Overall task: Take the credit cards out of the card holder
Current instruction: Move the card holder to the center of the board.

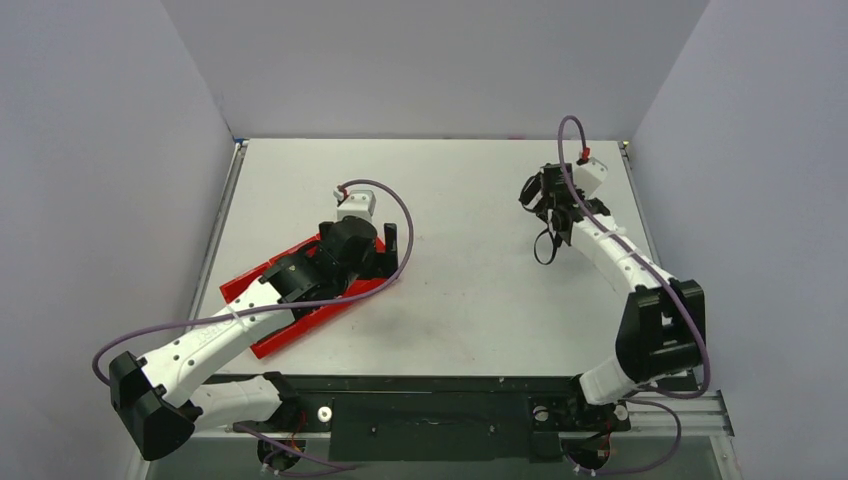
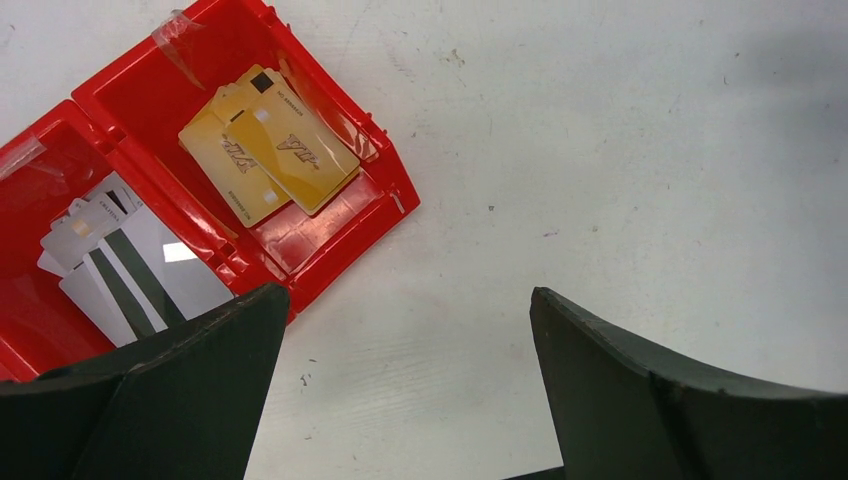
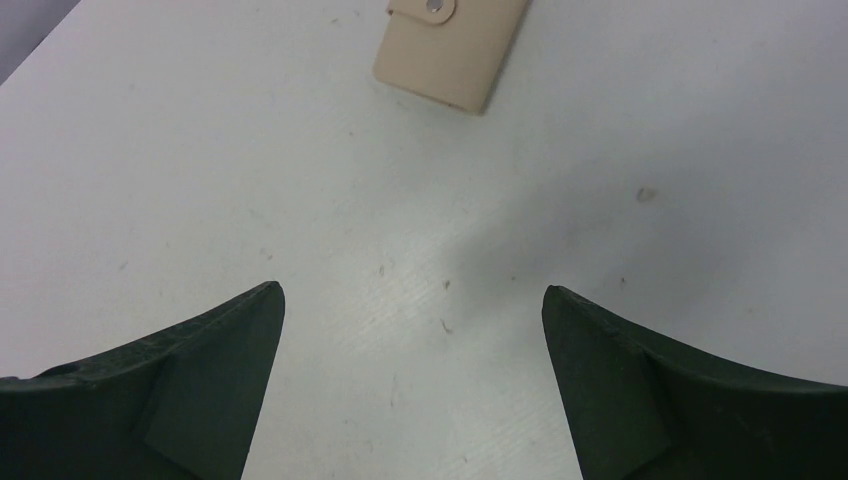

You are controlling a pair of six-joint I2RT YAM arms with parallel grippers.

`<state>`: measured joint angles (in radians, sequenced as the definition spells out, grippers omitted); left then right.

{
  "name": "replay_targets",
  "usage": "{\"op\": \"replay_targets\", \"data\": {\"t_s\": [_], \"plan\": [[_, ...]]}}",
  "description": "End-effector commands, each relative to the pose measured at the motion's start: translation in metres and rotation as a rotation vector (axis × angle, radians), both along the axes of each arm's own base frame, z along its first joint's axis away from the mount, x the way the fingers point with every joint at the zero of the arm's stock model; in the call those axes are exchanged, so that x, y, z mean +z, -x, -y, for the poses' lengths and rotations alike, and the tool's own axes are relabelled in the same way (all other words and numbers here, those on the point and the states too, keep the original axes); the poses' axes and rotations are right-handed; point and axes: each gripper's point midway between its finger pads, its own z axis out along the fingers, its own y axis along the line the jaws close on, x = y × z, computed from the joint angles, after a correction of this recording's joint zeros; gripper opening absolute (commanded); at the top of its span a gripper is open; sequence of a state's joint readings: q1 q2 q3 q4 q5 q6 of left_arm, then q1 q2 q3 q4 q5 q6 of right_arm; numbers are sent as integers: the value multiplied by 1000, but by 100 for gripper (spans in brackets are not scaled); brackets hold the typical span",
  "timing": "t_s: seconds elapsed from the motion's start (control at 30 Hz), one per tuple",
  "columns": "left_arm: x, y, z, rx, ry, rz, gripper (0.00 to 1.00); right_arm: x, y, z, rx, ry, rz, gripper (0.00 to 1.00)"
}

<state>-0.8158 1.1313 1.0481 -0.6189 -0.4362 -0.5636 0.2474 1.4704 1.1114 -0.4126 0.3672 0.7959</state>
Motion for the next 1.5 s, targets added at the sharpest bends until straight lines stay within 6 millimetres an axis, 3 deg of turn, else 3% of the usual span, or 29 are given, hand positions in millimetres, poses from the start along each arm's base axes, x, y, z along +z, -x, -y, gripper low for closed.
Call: {"op": "replay_targets", "data": {"t_s": [0.0, 0.03, 0.07, 0.1, 0.13, 0.17, 0.2, 0.3, 0.33, 0.67, 0.83, 1.1, 1.2, 1.37, 1.47], "plan": [[25, -4, 2, -9, 30, 34, 90, -6, -44, 25, -62, -20, 9, 96], [26, -4, 2, -9, 31, 34, 90, -3, -53, 26, -61, -32, 17, 96], [28, -4, 1, -10, 31, 33, 90, -18, -59, 31, -68, -38, -16, 96], [30, -4, 1, -9, 33, 35, 90, -13, -68, 33, -71, -46, -4, 95], [31, -4, 1, -10, 34, 35, 90, -27, -73, 38, -79, -49, -33, 95], [32, -4, 1, -11, 37, 36, 90, -22, -82, 40, -82, -52, -20, 95], [32, -3, 1, -12, 37, 33, 90, -35, -86, 46, -94, -52, -48, 95], [34, -3, 1, -12, 46, 33, 90, -40, -104, 54, -111, -65, -53, 94], [35, -2, 1, -12, 49, 33, 90, -50, -107, 58, -116, -70, -72, 94], [36, -2, -1, -5, 40, 23, 90, -74, -142, 70, -139, -99, -99, 92], [37, -3, -4, 1, 35, 21, 90, -92, -143, 78, -182, -74, -153, 91], [37, -6, -5, 5, 33, 21, 90, -99, -139, 95, -238, 12, -211, 90], [37, -6, -5, 4, 32, 20, 90, -112, -140, 96, -233, 28, -250, 90], [37, -8, -4, 4, 31, 17, 90, -113, -148, 93, -211, 22, -273, 85], [39, -9, -5, 9, 35, 19, 90, -122, -150, 88, -185, 11, -313, 77]]}}
